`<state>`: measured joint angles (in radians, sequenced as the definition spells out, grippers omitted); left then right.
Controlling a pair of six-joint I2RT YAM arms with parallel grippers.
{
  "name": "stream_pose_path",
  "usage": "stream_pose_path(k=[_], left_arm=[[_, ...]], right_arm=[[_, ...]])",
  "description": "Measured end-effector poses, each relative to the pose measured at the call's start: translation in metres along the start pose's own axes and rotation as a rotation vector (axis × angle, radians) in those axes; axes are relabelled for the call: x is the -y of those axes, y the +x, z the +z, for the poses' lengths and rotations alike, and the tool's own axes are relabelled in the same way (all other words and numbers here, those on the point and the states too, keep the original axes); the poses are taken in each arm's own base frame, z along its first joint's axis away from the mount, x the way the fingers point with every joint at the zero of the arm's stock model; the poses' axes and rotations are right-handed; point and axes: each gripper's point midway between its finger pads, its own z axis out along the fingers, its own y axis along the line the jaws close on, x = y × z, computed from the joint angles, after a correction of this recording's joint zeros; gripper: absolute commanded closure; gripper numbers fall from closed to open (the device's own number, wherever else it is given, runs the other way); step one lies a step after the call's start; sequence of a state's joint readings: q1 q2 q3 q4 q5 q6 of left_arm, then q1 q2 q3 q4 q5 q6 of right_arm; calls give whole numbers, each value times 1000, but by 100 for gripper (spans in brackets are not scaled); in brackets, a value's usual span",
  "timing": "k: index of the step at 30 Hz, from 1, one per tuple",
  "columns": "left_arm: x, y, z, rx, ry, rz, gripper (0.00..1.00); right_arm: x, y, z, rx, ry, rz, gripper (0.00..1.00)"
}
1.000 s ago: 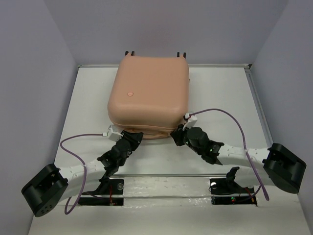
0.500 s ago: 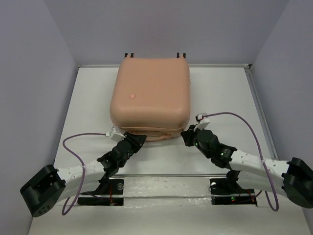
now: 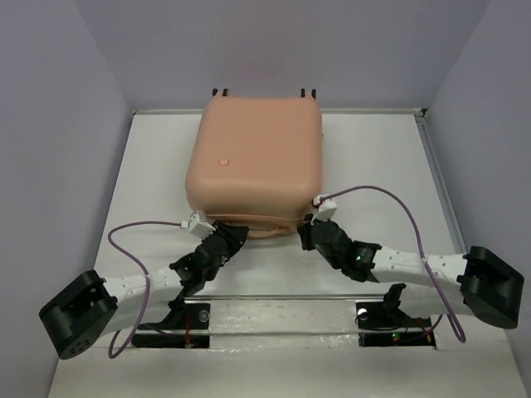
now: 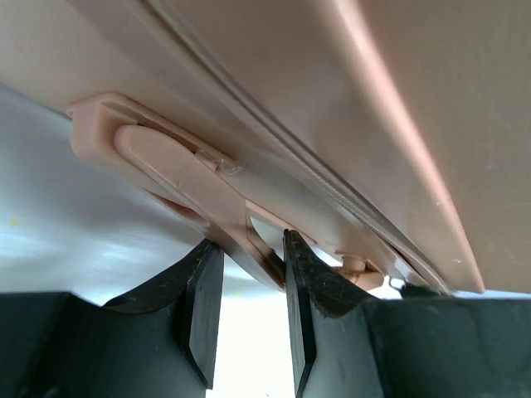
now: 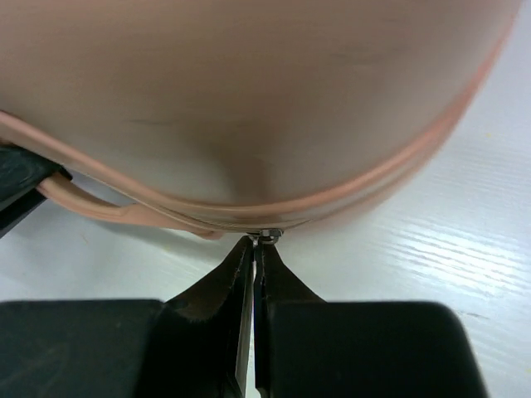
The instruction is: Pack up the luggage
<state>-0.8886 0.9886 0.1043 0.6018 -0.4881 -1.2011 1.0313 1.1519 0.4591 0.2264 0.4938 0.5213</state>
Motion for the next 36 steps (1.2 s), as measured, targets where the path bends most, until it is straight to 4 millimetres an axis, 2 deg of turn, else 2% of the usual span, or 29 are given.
stream_pose_path(k=[4, 6, 15, 22, 23, 24, 25, 26, 27, 29, 30, 33, 36], left_arm=[[4, 1, 5, 1, -11, 33, 94], [3, 1, 6, 1, -15, 47, 94], [10, 9, 10, -21, -8, 74, 94], [17, 20, 10, -41, 12, 86, 94], [17, 21, 10, -42, 12, 88, 88], [17, 20, 10, -41, 13, 89, 77], [17, 21, 9, -44, 13, 94, 62], [17, 20, 8, -47, 13, 102, 35], [17, 20, 6, -54, 15, 118, 26], [15, 20, 0, -68, 18, 180, 16], [25, 20, -7, -87, 59, 210, 10], [63, 11, -28, -100, 176, 240, 7], [90, -10, -46, -72, 236, 253, 8]], right_arm=[[-51, 5, 4, -27, -30, -94, 93], [-65, 10, 5, -33, -15, -144, 93], [-87, 6, 20, -52, 0, -222, 93], [-118, 8, 35, -62, -141, -194, 93], [-120, 8, 35, -62, -154, -192, 93], [-120, 8, 35, -63, -158, -193, 93], [-120, 7, 34, -61, -160, -191, 93], [-118, 7, 31, -60, -165, -189, 93], [-114, 7, 24, -61, -175, -184, 93], [-109, 2, 8, -48, -208, -159, 93], [-105, -3, -2, -38, -228, -137, 93], [-94, -15, -28, -12, -286, -61, 93], [-84, -11, -45, -24, -325, -27, 93]])
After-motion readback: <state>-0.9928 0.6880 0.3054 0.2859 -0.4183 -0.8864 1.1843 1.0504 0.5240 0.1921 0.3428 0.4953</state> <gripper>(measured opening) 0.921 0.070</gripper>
